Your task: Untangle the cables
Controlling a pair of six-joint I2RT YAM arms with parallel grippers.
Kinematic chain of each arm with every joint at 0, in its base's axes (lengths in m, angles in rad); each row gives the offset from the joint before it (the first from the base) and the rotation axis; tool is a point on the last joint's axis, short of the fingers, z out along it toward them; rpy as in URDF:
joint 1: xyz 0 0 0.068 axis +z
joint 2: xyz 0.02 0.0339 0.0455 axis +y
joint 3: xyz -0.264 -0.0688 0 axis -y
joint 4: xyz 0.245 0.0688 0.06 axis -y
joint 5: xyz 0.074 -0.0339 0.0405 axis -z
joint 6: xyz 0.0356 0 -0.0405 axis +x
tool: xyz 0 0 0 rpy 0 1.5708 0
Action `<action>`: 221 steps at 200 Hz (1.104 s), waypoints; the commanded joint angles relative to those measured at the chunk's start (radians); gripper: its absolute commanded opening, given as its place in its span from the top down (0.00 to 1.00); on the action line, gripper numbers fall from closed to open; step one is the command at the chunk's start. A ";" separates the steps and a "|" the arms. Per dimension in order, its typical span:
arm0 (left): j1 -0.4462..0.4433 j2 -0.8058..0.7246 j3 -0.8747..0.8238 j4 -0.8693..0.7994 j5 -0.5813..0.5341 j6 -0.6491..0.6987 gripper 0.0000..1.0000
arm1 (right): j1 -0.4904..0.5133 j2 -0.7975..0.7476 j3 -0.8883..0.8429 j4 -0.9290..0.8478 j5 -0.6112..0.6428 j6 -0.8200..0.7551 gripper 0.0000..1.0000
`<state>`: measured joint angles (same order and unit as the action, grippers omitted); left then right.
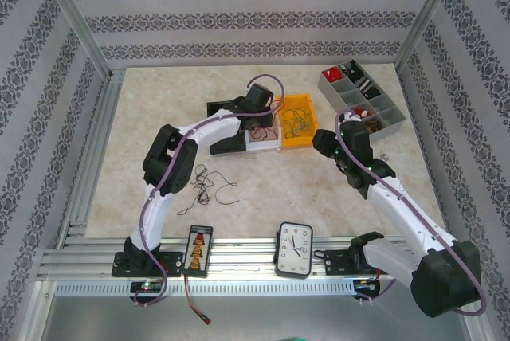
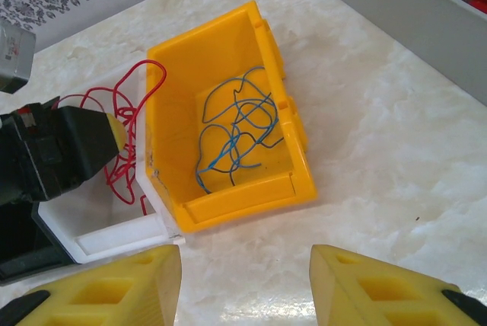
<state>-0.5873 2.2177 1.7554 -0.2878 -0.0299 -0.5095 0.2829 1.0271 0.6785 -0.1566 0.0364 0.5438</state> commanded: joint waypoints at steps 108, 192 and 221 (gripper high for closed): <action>0.036 -0.229 -0.029 0.009 -0.070 -0.066 0.33 | -0.004 -0.027 -0.020 -0.008 -0.036 -0.001 0.51; 0.200 -0.220 -0.192 0.129 0.125 -0.184 0.37 | 0.016 0.022 0.006 0.002 -0.071 -0.013 0.51; 0.201 -0.309 -0.317 0.203 0.091 -0.161 0.37 | 0.036 0.033 0.013 -0.010 -0.098 -0.053 0.51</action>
<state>-0.3779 1.9930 1.5230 -0.1810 0.0605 -0.6758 0.2974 1.0504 0.6647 -0.1570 -0.0261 0.5358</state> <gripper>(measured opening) 0.632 0.489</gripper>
